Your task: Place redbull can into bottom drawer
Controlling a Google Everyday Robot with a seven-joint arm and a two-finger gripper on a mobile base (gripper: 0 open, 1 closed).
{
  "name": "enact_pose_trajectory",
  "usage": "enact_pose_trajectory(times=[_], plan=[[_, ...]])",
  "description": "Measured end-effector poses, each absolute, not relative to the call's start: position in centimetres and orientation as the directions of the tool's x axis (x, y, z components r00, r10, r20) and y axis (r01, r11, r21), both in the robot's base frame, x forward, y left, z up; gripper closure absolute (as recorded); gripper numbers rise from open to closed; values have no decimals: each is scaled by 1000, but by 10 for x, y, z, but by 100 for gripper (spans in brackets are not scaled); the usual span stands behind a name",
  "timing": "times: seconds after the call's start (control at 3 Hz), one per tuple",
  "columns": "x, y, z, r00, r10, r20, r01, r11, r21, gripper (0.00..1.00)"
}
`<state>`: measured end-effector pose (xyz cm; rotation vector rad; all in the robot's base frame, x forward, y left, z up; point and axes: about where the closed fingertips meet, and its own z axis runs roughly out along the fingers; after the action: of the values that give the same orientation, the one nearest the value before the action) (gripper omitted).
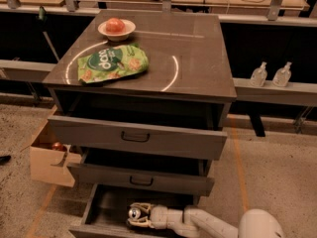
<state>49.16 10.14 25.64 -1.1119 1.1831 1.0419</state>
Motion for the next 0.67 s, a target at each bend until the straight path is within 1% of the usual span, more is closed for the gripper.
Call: enact_pose_trajectory(times=[0.33, 0.67], plan=[[505, 101, 242, 93, 20, -995, -986, 138, -90, 100], [517, 100, 237, 93, -16, -996, -983, 156, -94, 82]])
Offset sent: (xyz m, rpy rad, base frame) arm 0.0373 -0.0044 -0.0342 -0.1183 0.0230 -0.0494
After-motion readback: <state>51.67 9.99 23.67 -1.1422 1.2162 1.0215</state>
